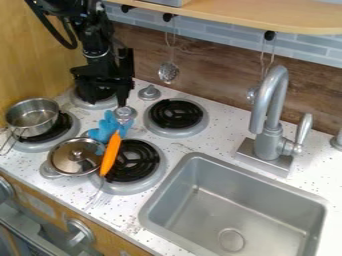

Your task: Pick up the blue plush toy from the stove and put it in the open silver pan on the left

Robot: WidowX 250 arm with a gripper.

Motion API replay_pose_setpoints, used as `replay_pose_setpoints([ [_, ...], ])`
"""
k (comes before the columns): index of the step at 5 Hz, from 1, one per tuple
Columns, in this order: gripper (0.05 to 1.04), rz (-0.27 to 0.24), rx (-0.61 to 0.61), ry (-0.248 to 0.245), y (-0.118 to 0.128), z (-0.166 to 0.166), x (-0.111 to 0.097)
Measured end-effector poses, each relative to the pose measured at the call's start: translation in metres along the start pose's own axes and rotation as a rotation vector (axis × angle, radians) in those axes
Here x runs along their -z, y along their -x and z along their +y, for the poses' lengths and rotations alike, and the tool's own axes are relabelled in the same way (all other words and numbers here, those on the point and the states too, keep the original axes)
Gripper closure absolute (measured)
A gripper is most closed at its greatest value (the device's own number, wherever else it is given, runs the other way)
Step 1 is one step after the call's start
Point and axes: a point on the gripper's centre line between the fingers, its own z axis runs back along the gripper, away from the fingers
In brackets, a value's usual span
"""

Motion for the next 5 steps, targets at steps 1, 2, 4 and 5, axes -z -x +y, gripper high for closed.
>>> replay_pose_setpoints([
  [1,0.081,0.038,-0.001,0.000,0.008,0.001,0.014],
  [2,0.082,0.088,0.025,0.048,0.016,0.001,0.035],
  [4,0.082,0.128,0.029,0.040,0.020,0.005,0.054],
  [5,0.082,0.122,0.008,0.001,0.016,0.011,0.054],
])
